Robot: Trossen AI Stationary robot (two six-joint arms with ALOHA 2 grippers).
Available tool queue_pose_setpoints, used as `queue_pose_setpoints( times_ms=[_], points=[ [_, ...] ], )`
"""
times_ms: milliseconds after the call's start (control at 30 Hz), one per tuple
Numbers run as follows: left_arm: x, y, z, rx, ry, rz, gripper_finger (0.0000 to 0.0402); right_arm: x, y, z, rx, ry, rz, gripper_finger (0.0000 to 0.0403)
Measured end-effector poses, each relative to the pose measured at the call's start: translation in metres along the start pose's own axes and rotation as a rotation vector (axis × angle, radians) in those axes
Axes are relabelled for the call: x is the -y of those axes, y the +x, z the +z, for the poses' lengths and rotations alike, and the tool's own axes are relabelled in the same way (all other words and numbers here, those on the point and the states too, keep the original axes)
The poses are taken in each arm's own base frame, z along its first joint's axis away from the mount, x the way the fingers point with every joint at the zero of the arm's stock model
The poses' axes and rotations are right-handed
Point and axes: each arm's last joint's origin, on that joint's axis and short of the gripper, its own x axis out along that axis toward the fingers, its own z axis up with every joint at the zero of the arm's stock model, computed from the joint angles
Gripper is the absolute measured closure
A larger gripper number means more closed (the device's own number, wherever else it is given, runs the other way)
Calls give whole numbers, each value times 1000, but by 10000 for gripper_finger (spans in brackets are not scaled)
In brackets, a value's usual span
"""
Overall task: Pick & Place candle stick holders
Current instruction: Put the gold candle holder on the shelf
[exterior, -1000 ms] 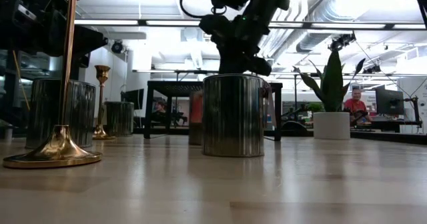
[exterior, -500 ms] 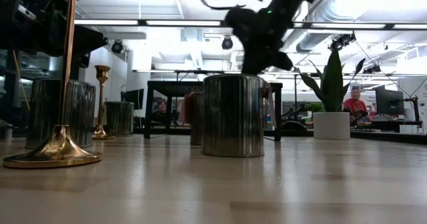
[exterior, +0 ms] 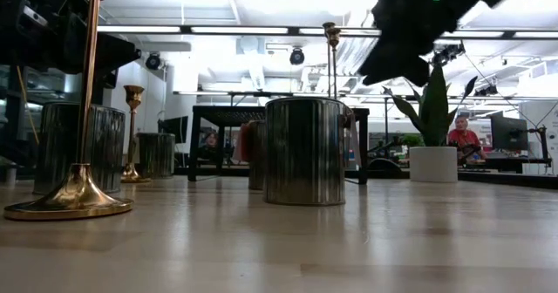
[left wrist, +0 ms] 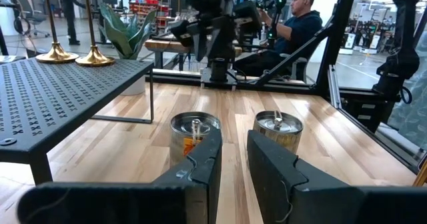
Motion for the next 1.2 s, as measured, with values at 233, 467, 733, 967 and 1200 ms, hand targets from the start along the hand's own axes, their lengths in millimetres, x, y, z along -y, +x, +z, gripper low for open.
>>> queue_pose_setpoints(
  times_ms=[233, 467, 733, 967, 1200],
  points=[
    [0, 0, 0, 0, 0, 0, 330, 18, -25, -34, 131, -29, 90, 282],
    [0, 0, 0, 0, 0, 1, 330, 40, -46, -60, 244, -21, 50, 285],
    [0, 0, 0, 0, 0, 1, 330, 49, -63, -74, 344, -80, 110, 285],
    [0, 0, 0, 0, 0, 1, 330, 55, -67, -87, 365, -113, 190, 285],
    [0, 0, 0, 0, 0, 1, 330, 57, -68, -91, 377, -149, 209, 285]
  ],
)
